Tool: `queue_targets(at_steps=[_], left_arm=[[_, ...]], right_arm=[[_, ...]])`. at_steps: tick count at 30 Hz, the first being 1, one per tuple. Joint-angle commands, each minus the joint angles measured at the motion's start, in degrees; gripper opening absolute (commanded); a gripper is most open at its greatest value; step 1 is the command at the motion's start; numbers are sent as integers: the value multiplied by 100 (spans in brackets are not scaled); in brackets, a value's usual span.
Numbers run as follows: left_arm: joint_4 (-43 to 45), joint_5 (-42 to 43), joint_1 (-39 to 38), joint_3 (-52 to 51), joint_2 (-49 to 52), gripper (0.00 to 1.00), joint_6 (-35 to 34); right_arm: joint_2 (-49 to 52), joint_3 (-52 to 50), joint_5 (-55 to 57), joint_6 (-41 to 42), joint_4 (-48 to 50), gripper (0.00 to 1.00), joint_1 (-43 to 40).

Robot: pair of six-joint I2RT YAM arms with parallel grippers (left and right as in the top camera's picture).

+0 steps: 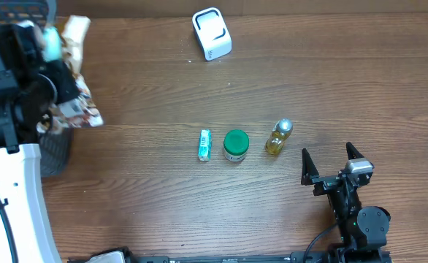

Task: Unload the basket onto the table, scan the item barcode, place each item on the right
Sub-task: 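Lift the tissue pack out and carry it left of the teal box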

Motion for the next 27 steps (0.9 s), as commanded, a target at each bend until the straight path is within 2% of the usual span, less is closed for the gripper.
queue_targets(at_steps=[1,9,13,17,24,27], left_arm=[[-151,48,-297,-9,-129,4,-306],[63,35,-1296,-1021,-129,4,-459],[651,-15,-1720,-1947,-129,4,-868],[1384,-584,-2131,-2896,-129,4,-1360],[2608,-872,-2826,-4131,-129,4,-1716],[2907,-1316,-3080,-4441,-118,4,-1882]], right_arm=[[-50,-61,57,-20,17,100,-17],[-50,-61,55,-20,17,100,-17],[-50,-61,57,-20,17,100,-17],[-50,-61,55,-20,17,100,-17],[-50,-61,55,-20,17,100,-17],[-50,-61,57,-20,17,100,-17]])
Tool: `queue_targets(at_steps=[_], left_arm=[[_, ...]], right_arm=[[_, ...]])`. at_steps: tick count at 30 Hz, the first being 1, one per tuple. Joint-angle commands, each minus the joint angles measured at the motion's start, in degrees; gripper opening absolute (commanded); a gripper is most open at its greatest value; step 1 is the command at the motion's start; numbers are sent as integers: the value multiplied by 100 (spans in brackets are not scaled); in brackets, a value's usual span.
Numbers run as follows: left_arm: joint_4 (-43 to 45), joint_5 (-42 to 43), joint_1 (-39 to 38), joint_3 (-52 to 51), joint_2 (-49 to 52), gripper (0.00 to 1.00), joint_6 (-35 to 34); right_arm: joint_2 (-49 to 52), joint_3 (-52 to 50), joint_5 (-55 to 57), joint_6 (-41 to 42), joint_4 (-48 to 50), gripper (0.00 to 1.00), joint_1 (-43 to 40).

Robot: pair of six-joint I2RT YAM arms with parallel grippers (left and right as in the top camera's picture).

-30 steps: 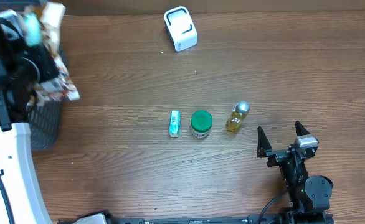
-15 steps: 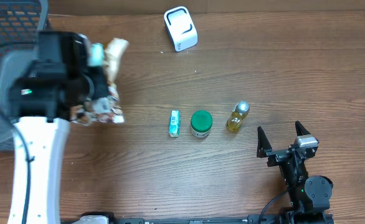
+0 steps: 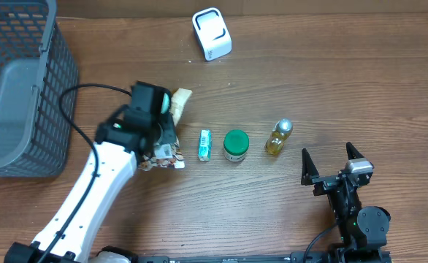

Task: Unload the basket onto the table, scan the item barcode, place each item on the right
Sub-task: 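Lift the tissue pack out and carry it left of the teal box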

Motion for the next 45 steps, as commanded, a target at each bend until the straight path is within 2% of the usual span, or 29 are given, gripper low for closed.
queue_targets(at_steps=[1,7,15,17,22,25,32,33,37,42,45], left_arm=[[243,-710,-275,-291,-92,4,-321],[278,-1143,-503,-417,249,4,-417],[498,-1091,-507,-417,922,6,-409],[535,-986,-507,-417,1005,11,-372],[577,-863,-507,-417,1040,32,-258],[588,-863,-507,-417,1043,48,-260],[588,-863,-507,-417,1043,60,-258],[590,-868,-507,-417,1043,59,-258],[656,-883,-503,-417,1060,46,-142],[673,-881,-442,-417,1060,41,-70],[664,-883,-437,-417,1062,27,-68]], right_arm=[[-52,-61,55,-22,17,100,-17],[-50,-61,57,-22,17,100,-17],[-52,-61,55,-22,17,100,-17],[-50,-61,55,-22,17,100,-17],[-52,-61,55,-22,17,100,-17],[-52,-61,55,-22,17,100,-17],[-52,-61,55,-22,17,100,-17],[-50,-61,55,-22,17,100,-17],[-52,-61,57,-22,17,100,-17],[-50,-61,57,-22,17,100,-17],[-50,-61,57,-22,17,100,-17]])
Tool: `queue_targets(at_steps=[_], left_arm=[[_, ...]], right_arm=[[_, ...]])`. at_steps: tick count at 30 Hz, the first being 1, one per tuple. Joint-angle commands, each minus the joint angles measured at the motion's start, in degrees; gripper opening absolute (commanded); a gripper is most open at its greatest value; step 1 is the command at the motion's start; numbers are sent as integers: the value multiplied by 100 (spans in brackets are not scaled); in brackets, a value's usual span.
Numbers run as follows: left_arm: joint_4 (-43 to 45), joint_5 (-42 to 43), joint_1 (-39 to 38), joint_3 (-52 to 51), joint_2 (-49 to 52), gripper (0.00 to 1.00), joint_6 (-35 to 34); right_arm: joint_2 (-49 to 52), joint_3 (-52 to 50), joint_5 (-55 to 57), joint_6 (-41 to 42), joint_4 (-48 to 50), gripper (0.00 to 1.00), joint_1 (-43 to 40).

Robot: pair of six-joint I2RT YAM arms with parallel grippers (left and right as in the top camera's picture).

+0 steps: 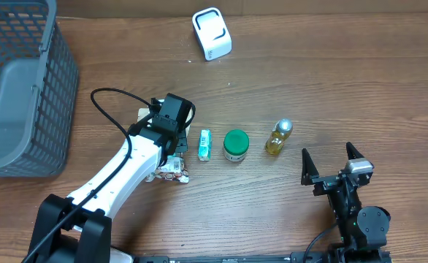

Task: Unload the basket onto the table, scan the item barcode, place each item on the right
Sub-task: 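Lift the tissue pack out and carry it left of the teal box, then lower the tissue pack onto the table and release it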

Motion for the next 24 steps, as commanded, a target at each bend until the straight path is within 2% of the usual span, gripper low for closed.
queue_targets(at_steps=[1,10,18,24], left_arm=[[13,-17,39,0,44,25,85],[90,31,254,0,46,23,87],[-57,769,365,-22,306,20,387],[-151,787,367,-22,927,30,542]], right_arm=[[-50,-61,52,-20,17,100,-17],[-50,-61,52,-20,17,100,-17],[-52,-61,52,-20,17,100,-17],[-52,-61,52,-20,17,100,-17]])
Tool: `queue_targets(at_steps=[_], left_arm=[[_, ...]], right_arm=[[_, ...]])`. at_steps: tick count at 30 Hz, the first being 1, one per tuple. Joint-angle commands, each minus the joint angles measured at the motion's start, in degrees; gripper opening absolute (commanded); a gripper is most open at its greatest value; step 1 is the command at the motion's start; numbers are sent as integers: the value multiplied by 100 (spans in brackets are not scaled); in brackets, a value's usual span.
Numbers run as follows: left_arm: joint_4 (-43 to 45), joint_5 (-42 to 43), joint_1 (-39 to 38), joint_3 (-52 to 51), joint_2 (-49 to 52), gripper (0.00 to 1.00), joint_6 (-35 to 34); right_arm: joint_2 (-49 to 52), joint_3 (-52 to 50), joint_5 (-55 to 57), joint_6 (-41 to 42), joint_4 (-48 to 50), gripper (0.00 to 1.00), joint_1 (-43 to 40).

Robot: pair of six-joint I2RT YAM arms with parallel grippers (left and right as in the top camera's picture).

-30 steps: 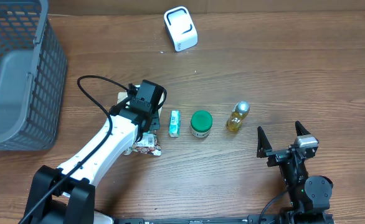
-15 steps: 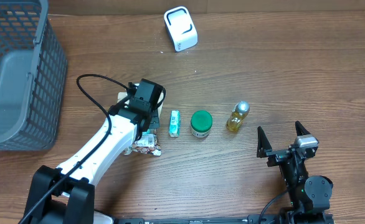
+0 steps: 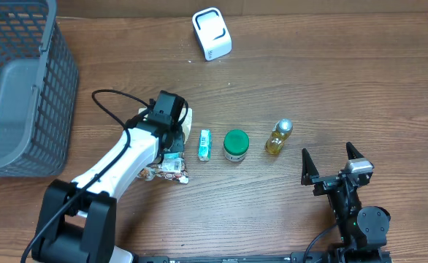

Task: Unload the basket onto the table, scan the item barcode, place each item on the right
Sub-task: 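Lower the tissue pack onto the table and release it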

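Note:
A crumpled printed snack packet point(image 3: 166, 169) lies on the table just left of the item row; its cream end point(image 3: 186, 117) shows beside the left arm. My left gripper point(image 3: 170, 143) is low over the packet's middle, its fingers hidden under the wrist. To the right lie a small teal-and-white tube point(image 3: 204, 145), a green-lidded jar point(image 3: 236, 145) and a yellow bottle point(image 3: 278, 137). The white scanner point(image 3: 212, 33) stands at the back centre. My right gripper point(image 3: 329, 162) stands open and empty near the front right, right of the bottle.
A grey mesh basket point(image 3: 53, 73) fills the back left corner. The left arm's cable point(image 3: 108, 102) loops over the table between basket and packet. The table's back edge runs just behind the scanner.
The left wrist has shifted slightly left and back over the packet, so the packet's cream end now shows on its right side. The packet's lower end, the other items and the right arm have not moved.
The left gripper first held the snack packet high at the far left over the basket. Then it was lower, with the packet left of the tube. Later the packet lay on the table beside the row, where it stays with the gripper still over it.

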Motion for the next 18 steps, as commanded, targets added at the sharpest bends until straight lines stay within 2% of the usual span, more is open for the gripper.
queue_targets(at_steps=[1,7,11,18], left_arm=[[-140,225,15,-114,518,31,186],[-199,291,15,7,474,34,184],[-450,374,15,494,293,38,184],[-800,369,22,1355,166,52,186]], right_arm=[[-50,-61,52,-22,17,100,-17],[-50,-61,52,-22,20,100,-17],[-52,-61,52,-22,17,100,-17],[-50,-61,52,-22,17,100,-17]])
